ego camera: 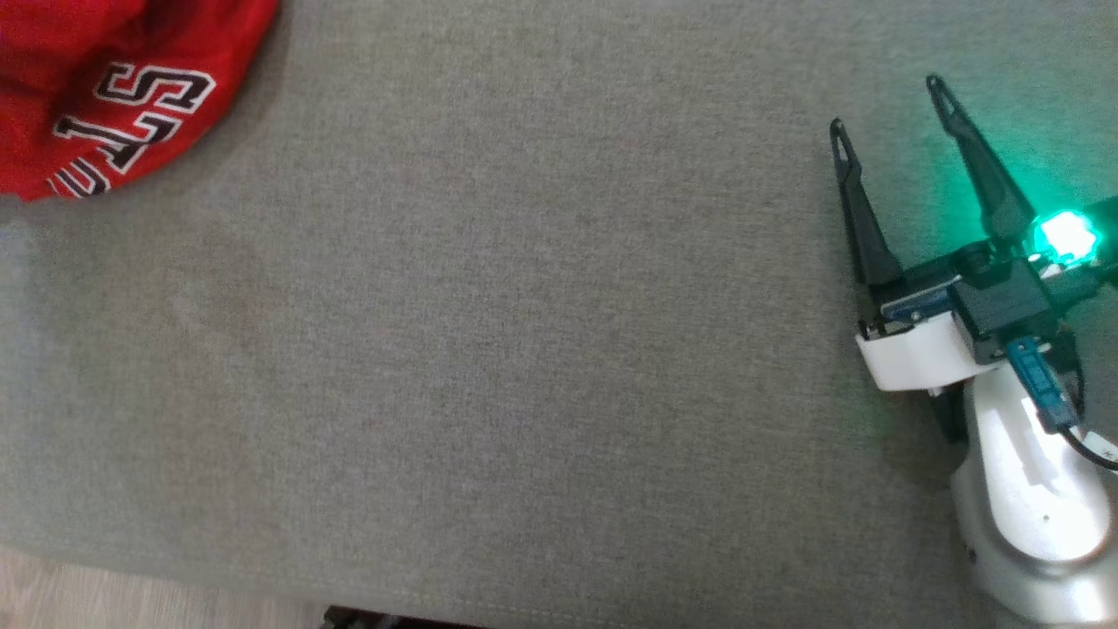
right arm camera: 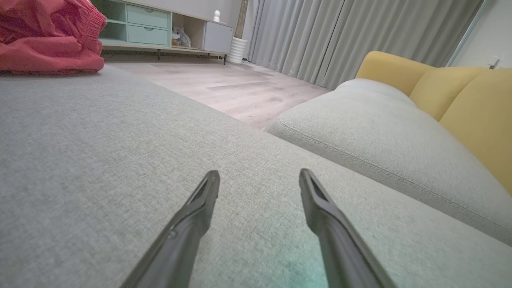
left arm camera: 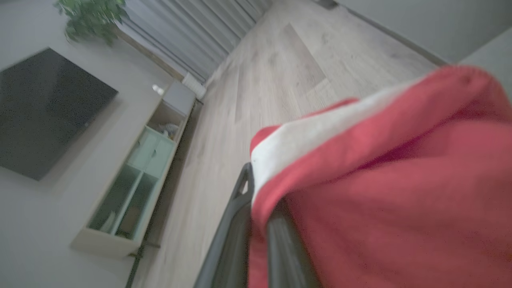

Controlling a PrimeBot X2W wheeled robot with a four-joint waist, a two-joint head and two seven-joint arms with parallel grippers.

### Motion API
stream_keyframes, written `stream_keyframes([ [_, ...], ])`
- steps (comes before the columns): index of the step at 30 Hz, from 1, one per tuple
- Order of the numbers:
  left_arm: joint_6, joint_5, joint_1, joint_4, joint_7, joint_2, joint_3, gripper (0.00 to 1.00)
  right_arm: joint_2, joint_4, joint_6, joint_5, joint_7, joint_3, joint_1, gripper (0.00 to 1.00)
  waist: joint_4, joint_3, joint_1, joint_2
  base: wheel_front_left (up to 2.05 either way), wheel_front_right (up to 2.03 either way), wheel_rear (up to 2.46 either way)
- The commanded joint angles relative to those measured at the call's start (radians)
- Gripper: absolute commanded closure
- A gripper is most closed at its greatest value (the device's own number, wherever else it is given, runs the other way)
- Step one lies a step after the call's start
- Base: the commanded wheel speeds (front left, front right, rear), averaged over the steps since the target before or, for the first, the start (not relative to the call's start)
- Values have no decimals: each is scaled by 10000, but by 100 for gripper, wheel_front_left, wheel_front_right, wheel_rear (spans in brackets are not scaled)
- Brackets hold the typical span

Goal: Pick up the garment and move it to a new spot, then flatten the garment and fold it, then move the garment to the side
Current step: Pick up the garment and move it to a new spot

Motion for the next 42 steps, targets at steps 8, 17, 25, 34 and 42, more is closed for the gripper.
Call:
stream_keyframes([
  [8,-87,602,-963,-1891,-122,1193,-407,100,549,577,-7,535,183,254,873,0,-819,-1934,-2,1,0,0,0],
  [17,-559,1075,-1651,-3468,46,1101,-1176,100,797,642,-7,1446,183,277,1524,0,-2363,-3963,-2,1,0,0,0],
  [25,-966,402,-1696,-4361,549,51,-1656,100,802,182,-7,2292,183,277,2093,0,-3928,-4895,-2,1,0,0,0],
  [34,-934,-938,37,-5215,570,-1125,-1906,100,803,-161,-7,2674,183,217,2370,0,-4866,-4675,-2,1,0,0,0],
  [42,-346,-2280,4028,-4800,15,-1987,-1930,100,804,-151,-7,2832,183,119,2282,0,-4731,-4076,-2,1,0,0,0],
])
